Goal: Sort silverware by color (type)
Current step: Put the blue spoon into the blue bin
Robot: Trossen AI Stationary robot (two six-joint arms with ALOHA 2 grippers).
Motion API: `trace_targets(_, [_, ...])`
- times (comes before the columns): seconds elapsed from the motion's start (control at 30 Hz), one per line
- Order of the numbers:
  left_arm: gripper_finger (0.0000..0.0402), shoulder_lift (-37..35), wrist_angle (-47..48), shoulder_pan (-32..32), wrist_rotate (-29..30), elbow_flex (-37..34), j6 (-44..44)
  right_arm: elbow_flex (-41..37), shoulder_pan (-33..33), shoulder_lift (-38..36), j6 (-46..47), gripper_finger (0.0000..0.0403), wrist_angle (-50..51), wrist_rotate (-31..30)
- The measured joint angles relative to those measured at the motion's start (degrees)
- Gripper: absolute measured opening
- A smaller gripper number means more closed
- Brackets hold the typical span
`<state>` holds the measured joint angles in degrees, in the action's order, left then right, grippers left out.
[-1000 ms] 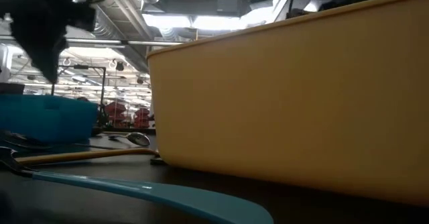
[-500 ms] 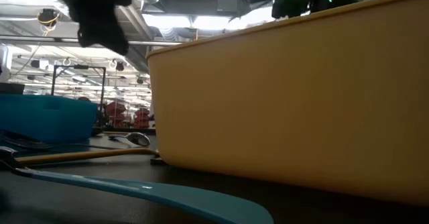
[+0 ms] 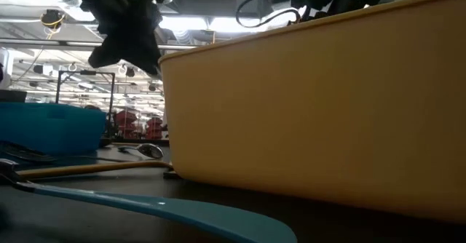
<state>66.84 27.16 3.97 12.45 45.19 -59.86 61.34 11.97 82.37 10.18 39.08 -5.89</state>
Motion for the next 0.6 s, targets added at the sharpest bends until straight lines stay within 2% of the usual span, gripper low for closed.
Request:
trace_targets(0.2, [0.0073,1.55,-5.47,0.04,2.66,0.02,0.5,0.02,0.02,0.0,-0.01,0.0072,-0.49,0.49])
trace_targets(0.37, [0.0073,2.39,-5.09,-0.33,2.93,0.09,-16.05,0.0,0.02,0.0,-0.01,0.0072,-0.47,0.54])
trace_targets(0.6, [0.0073,3.16,-4.29,-0.59,1.38,-0.04,-25.94,0.0,0.05,0.0,-0.01,0.0072,-0.5,0.54])
